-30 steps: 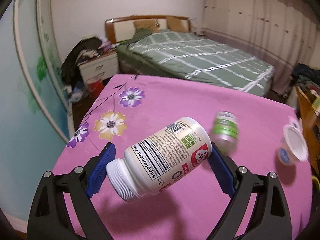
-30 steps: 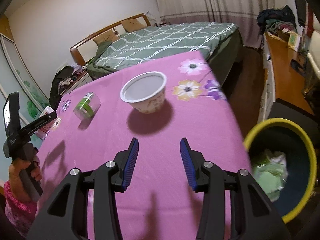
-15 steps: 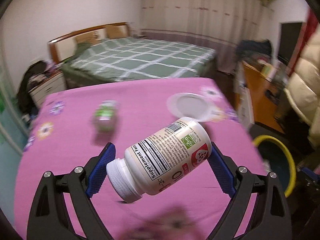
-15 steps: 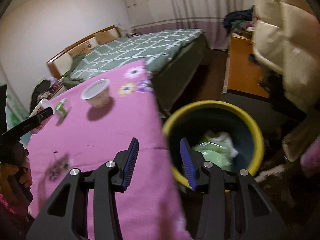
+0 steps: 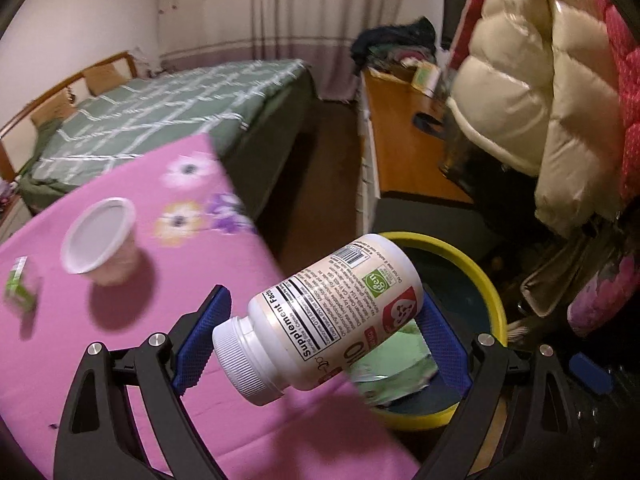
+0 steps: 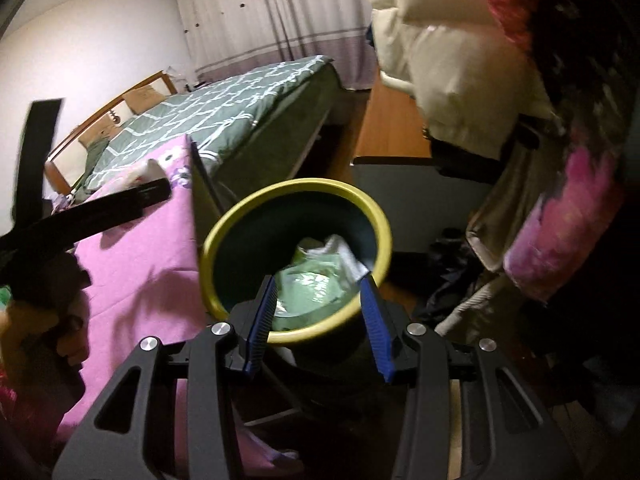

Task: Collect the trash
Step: 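Carry the white bottle over the yellow bin and open the left gripper, then move the right gripper to the white paper bowl and grasp its rim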

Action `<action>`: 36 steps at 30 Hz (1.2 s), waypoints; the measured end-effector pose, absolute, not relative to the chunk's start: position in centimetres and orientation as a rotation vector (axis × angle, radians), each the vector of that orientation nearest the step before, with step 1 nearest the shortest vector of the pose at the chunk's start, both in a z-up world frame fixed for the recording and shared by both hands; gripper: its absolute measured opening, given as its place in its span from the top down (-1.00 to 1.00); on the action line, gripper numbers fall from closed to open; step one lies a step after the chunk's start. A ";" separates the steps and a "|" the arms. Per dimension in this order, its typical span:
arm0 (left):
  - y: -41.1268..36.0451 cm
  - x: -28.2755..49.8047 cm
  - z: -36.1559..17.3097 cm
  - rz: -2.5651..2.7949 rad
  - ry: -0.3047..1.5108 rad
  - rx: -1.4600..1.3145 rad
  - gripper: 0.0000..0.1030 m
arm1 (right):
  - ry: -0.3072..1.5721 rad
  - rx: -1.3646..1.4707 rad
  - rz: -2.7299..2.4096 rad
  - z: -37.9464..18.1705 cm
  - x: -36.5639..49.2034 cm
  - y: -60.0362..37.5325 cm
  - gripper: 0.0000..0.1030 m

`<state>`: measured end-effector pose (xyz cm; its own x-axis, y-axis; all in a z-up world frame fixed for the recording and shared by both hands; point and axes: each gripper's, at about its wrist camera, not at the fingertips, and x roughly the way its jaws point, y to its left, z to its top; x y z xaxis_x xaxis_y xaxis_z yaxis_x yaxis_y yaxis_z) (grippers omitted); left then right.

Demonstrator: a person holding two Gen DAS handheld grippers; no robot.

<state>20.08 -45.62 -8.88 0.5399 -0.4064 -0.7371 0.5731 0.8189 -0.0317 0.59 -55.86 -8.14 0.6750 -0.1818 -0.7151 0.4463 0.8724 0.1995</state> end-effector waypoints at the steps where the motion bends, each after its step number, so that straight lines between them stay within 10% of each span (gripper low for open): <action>1: -46.3 20.3 -9.4 -0.593 0.818 0.229 -0.75 | 0.753 0.383 -0.366 -8.3 0.5 -56.1 0.19; 16: -44.9 22.9 -10.0 -0.635 0.823 0.186 -0.90 | 0.768 0.403 -0.365 -9.0 0.8 -56.1 0.15; 36: -7.2 25.1 -7.3 0.022 0.566 -0.004 -0.91 | 0.760 0.286 -0.093 -6.3 12.7 -45.2 0.14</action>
<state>25.10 -7.16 -7.26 0.8441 0.0195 -0.5359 -0.0218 0.9998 0.0021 12.72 -45.23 -6.26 0.7229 0.0201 -0.6906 0.1855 0.9572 0.2220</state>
